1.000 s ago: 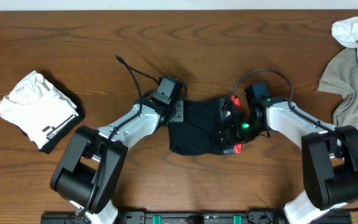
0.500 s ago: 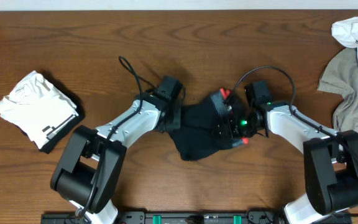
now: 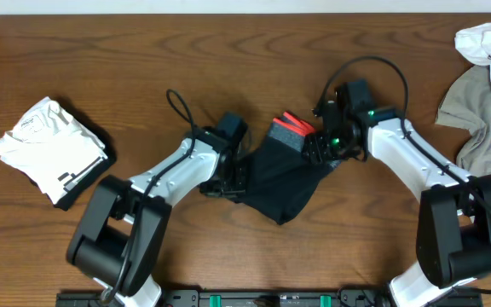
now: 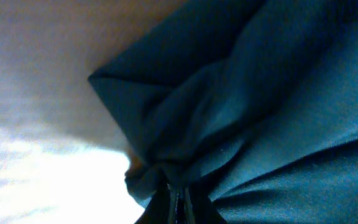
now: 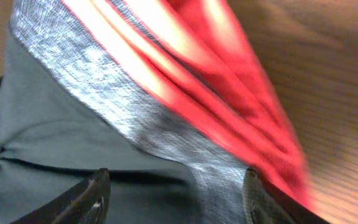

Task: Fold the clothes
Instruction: 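Lift the leggings bundle with both grippers and hold it up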

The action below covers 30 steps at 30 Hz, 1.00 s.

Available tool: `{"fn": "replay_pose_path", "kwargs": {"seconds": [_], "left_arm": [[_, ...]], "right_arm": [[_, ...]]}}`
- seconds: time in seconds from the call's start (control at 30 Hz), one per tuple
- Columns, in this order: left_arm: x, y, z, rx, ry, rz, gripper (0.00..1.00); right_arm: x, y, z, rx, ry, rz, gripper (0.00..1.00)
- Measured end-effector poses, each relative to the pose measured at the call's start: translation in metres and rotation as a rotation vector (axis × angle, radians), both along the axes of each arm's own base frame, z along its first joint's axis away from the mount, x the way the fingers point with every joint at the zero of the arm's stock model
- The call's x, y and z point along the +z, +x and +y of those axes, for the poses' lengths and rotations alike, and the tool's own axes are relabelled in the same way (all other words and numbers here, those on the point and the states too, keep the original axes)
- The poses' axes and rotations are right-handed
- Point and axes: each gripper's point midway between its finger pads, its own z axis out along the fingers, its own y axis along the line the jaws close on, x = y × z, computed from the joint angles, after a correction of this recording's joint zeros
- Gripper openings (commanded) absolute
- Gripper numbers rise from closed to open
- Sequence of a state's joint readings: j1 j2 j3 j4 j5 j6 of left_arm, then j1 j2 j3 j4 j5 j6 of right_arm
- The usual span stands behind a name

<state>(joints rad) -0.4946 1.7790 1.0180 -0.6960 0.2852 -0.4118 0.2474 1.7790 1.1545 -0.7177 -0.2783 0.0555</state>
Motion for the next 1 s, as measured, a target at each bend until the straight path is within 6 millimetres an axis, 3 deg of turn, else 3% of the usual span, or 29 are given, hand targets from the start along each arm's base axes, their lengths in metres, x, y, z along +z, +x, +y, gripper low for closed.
{"fn": "replay_pose_path", "kwargs": {"seconds": [0.13,0.2,0.33,0.43,0.53,0.67,0.73,1.0], "left_arm": [[0.025,0.007,0.0,0.006,-0.035,-0.105,0.08],[0.054,0.026,-0.006,0.007,-0.085,-0.245,0.22],[0.107,0.054,-0.009,0.036,-0.148,-0.48,0.26],[0.119,0.065,-0.01,0.048,-0.156,-0.549,0.27],[0.113,0.073,-0.012,0.046,-0.148,-0.56,0.27],[0.092,0.083,-0.017,0.01,-0.128,-0.55,0.26],[0.078,0.085,-0.02,-0.019,-0.122,-0.532,0.27],[0.022,0.082,-0.028,-0.109,-0.101,-0.424,0.46]], "right_arm": [[0.011,-0.001,-0.008,0.001,-0.053,0.018,0.67],[0.02,-0.002,-0.009,0.003,-0.059,0.016,0.67],[0.049,-0.013,-0.006,0.011,-0.018,-0.008,0.67],[0.07,-0.023,-0.002,0.02,0.021,-0.02,0.67],[0.077,-0.032,0.001,0.031,0.036,-0.008,0.66],[0.069,-0.04,0.012,0.064,0.042,0.009,0.66],[0.059,-0.047,0.016,0.064,0.042,0.028,0.66],[0.006,-0.058,0.014,0.016,0.054,0.03,0.68]]}}
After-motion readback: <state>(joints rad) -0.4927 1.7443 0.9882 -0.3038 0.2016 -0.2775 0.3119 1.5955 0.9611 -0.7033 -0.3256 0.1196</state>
